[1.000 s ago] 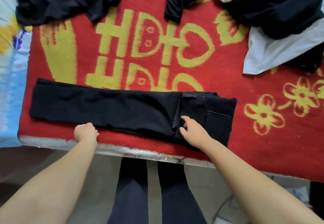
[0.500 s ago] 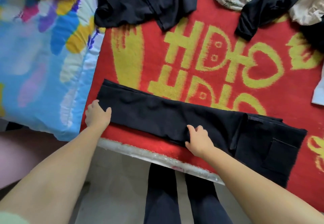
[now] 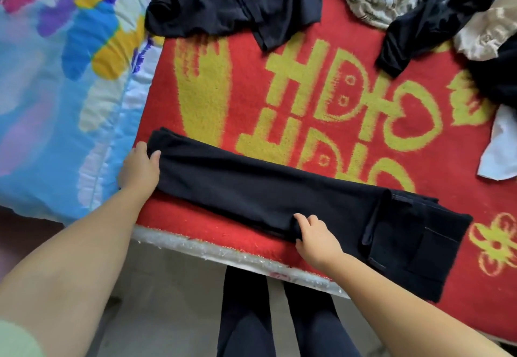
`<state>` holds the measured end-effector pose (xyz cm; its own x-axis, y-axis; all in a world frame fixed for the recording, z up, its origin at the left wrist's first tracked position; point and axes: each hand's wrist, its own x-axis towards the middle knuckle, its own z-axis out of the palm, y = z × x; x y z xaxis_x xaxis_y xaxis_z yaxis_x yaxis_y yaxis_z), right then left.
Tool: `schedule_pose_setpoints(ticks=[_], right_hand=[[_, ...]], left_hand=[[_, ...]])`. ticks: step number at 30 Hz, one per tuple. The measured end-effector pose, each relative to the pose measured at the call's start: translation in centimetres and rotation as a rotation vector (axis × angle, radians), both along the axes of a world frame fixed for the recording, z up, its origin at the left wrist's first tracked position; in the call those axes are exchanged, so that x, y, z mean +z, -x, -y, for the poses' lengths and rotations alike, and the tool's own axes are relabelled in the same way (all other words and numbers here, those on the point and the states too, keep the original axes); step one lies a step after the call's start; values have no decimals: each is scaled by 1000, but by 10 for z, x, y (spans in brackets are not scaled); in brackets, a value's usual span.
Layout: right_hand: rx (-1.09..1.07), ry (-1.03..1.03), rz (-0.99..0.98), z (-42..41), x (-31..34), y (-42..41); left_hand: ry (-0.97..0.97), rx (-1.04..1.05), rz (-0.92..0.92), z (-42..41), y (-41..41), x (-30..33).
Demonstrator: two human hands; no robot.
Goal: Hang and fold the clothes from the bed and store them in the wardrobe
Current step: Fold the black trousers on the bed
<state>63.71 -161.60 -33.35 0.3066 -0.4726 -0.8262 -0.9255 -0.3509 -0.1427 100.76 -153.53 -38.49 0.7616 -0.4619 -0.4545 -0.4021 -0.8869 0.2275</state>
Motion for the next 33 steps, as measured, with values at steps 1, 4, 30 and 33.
schedule_pose_setpoints(ticks=[1, 4, 30, 33], right_hand=[[-5, -10, 4, 2, 0, 0], [-19, -32, 44, 4, 1, 11], [-1155, -89, 291, 98, -5, 333], [-1229, -104, 494, 97, 11, 325]], left_hand=[[5, 44, 0, 3, 2, 0], [10, -44, 103, 15, 13, 6], [-104, -884, -604, 116, 501, 44], [-59, -777, -766, 114, 487, 45]])
